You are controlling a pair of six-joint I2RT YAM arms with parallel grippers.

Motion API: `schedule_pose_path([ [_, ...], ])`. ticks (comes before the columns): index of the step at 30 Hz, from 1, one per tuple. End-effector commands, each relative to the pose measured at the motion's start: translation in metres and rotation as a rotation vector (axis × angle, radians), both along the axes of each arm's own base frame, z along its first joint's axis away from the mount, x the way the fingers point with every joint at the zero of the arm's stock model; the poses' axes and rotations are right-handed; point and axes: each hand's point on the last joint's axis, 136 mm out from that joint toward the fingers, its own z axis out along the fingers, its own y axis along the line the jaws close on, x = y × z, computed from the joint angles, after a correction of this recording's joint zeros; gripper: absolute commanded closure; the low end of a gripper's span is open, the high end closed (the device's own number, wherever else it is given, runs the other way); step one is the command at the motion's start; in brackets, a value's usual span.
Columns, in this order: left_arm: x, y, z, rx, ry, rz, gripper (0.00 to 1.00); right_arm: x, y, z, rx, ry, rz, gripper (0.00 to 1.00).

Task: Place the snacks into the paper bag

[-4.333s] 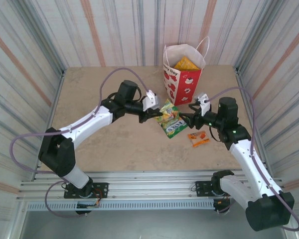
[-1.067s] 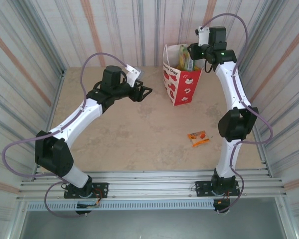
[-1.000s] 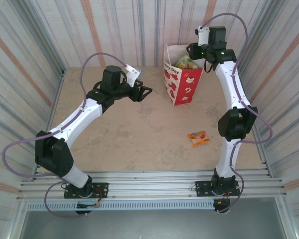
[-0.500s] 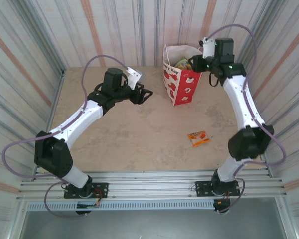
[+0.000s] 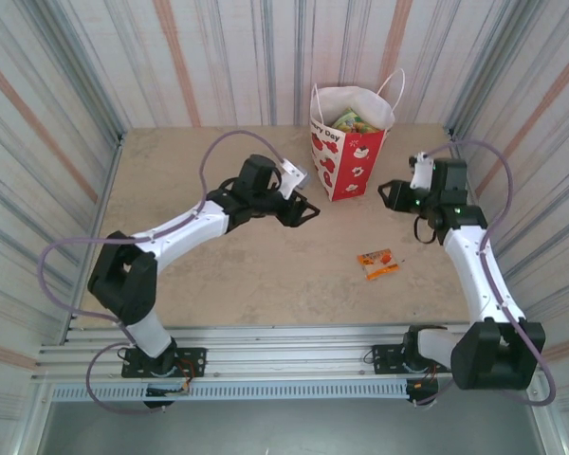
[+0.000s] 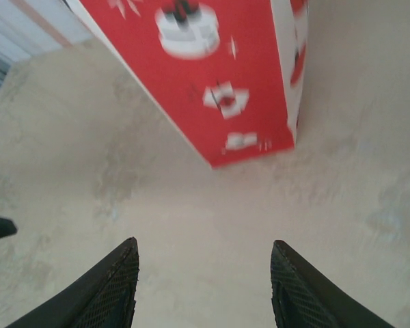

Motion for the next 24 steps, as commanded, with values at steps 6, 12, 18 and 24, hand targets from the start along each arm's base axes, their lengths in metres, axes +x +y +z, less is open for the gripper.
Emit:
schedule_pose_path([
  [6,-0.010,-0.037,-0.031,0.004,0.095,-0.023,0.41,-0.053,-0.016,-0.066,0.215,0.250,-0.226,0.49],
  [12,-0.015,-0.060,-0.054,0.007,0.163,-0.060,0.43,-0.086,-0.023,-0.106,0.285,0.362,-0.357,0.49],
  [18,-0.011,-0.080,-0.075,0.005,0.237,-0.054,0.49,-0.110,-0.027,-0.142,0.314,0.467,-0.468,0.49],
  [24,-0.018,-0.103,-0.093,-0.007,0.310,-0.099,0.52,-0.110,-0.027,-0.155,0.331,0.488,-0.491,0.47],
])
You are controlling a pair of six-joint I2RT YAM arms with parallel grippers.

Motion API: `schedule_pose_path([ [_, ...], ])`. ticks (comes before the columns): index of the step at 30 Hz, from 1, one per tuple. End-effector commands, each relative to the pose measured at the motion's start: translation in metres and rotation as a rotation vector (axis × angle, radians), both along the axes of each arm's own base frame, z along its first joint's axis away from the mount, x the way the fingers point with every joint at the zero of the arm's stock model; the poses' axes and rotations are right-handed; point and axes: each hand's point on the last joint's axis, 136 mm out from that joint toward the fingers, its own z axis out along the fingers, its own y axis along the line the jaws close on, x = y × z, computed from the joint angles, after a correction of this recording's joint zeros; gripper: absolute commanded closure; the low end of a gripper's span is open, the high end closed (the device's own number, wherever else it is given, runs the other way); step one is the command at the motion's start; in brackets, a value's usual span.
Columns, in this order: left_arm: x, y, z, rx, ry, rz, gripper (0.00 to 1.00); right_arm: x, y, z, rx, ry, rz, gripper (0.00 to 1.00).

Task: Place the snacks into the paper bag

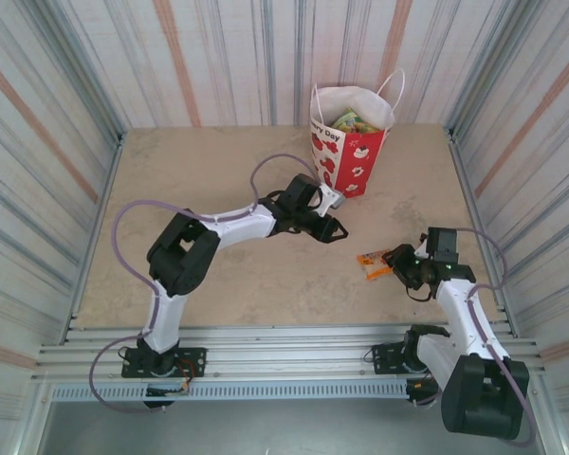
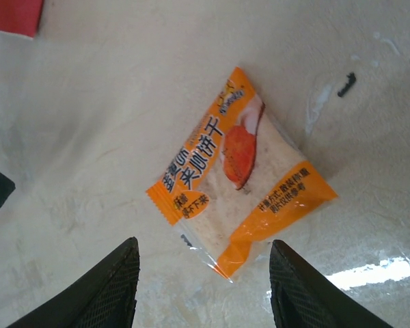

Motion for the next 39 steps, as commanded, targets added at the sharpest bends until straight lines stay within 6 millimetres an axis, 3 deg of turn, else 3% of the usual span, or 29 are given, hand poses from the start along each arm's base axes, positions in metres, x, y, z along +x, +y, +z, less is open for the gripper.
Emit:
schedule_pose_path([
  [1,-0.009,-0.021,-0.004,-0.033,0.045,-0.043,0.51,0.000,-0.006,-0.007,0.002,0.029,-0.057,0.47],
  [11,-0.019,-0.044,-0.014,-0.041,0.086,-0.088,0.53,0.008,-0.036,-0.021,-0.127,0.062,-0.113,0.44],
  [23,-0.019,-0.040,-0.012,-0.022,0.068,-0.088,0.54,0.023,-0.024,-0.044,-0.054,0.090,-0.048,0.50],
  [29,-0.018,-0.038,-0.007,-0.011,0.048,-0.083,0.54,0.022,-0.024,-0.054,-0.057,0.115,-0.032,0.76],
  [33,-0.015,-0.034,0.002,-0.010,0.023,-0.068,0.54,0.022,-0.025,-0.047,-0.071,0.086,-0.036,0.95],
  [39,-0.007,-0.020,0.019,-0.013,-0.018,-0.033,0.55,0.026,-0.031,-0.015,-0.114,-0.010,-0.052,1.00],
])
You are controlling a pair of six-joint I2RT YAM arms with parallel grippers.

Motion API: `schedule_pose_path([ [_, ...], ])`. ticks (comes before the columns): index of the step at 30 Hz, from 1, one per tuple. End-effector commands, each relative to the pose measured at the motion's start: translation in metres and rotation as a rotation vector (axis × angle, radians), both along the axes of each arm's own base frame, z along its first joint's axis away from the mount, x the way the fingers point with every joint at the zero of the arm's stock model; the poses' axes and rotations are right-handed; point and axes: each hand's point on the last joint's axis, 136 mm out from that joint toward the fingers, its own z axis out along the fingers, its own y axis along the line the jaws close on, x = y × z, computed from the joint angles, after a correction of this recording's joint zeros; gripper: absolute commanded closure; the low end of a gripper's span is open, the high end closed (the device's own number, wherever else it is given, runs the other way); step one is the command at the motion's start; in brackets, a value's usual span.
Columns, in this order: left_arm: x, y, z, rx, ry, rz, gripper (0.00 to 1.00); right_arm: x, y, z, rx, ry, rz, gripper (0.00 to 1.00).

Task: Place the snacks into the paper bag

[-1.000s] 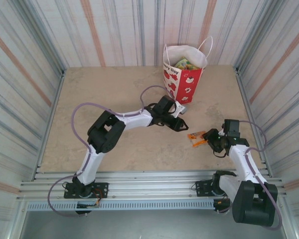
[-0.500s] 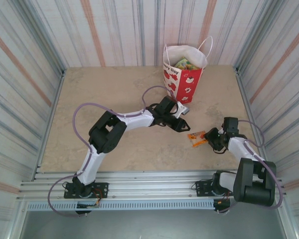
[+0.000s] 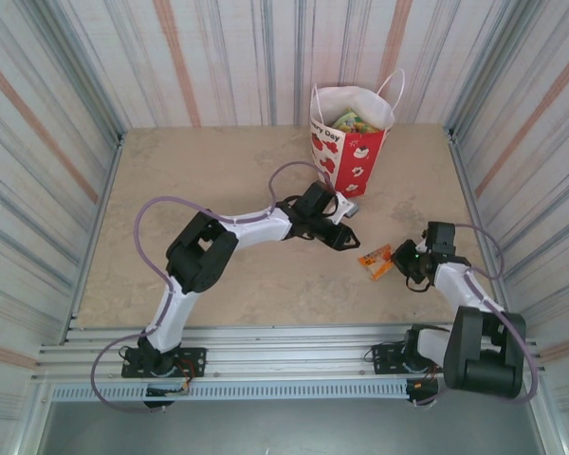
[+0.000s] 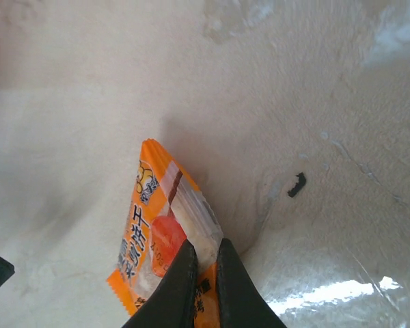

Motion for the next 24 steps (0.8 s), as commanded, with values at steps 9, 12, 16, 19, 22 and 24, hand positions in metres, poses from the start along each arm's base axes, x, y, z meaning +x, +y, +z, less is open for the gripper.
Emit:
schedule_pose_path([
  [9,0.012,0.044,0.071,-0.031,-0.167,0.102,0.53,0.011,-0.002,0.079,-0.072,-0.209,0.054,1.00],
  [12,0.014,0.058,0.077,-0.026,-0.186,0.131,0.53,0.018,0.000,0.103,-0.080,-0.258,0.075,1.00],
  [16,0.020,0.077,0.085,-0.020,-0.211,0.172,0.53,0.030,0.004,0.135,-0.095,-0.307,0.113,1.00],
  [19,0.026,0.091,0.088,-0.009,-0.234,0.203,0.53,0.039,0.006,0.160,-0.118,-0.349,0.140,1.00],
  [22,0.030,0.103,0.091,0.001,-0.251,0.225,0.53,0.051,0.008,0.191,-0.153,-0.410,0.161,1.00],
  [24,0.033,0.109,0.092,0.002,-0.255,0.238,0.53,0.056,0.009,0.215,-0.176,-0.462,0.173,1.00],
])
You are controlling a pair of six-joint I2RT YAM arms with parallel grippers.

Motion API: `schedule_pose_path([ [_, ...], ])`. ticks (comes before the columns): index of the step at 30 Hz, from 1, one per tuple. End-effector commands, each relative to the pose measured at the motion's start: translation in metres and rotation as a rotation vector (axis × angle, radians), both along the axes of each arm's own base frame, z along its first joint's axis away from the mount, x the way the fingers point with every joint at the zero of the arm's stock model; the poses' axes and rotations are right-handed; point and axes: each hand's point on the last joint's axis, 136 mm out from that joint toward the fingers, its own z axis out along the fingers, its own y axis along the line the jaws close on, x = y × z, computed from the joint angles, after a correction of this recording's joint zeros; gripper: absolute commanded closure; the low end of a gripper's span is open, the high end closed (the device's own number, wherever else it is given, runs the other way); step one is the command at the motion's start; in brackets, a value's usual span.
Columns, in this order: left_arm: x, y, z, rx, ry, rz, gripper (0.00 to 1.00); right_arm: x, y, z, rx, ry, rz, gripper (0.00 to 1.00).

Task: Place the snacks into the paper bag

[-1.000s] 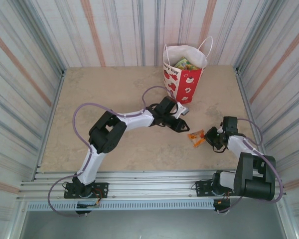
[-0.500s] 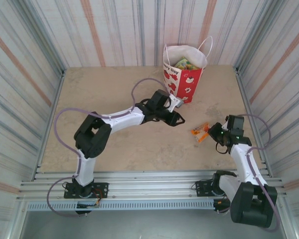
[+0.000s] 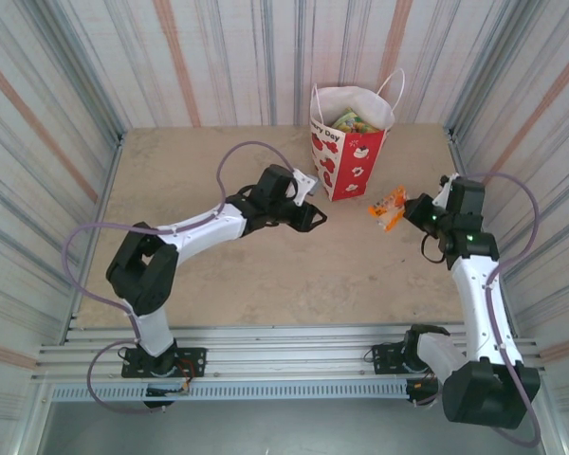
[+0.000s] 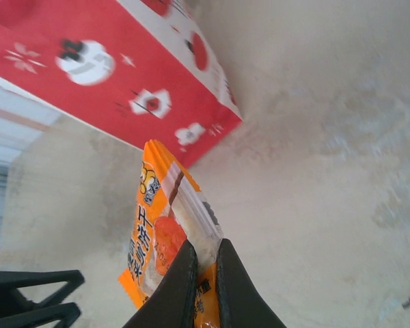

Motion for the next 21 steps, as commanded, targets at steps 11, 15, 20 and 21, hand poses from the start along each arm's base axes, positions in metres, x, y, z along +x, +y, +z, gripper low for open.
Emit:
schedule_pose_path([
  [11,0.031,0.036,0.036,-0.026,-0.104,0.082,0.53,0.060,0.015,0.115,-0.119,-0.233,0.096,1.00],
  [15,0.040,0.045,0.046,-0.031,-0.122,0.103,0.53,0.080,0.016,0.137,-0.138,-0.284,0.103,1.00],
  [20,0.055,0.054,0.058,-0.044,-0.140,0.129,0.53,0.108,0.017,0.151,-0.143,-0.314,0.108,1.00],
  [21,0.059,0.055,0.062,-0.047,-0.147,0.132,0.53,0.113,0.018,0.154,-0.141,-0.317,0.112,1.00],
])
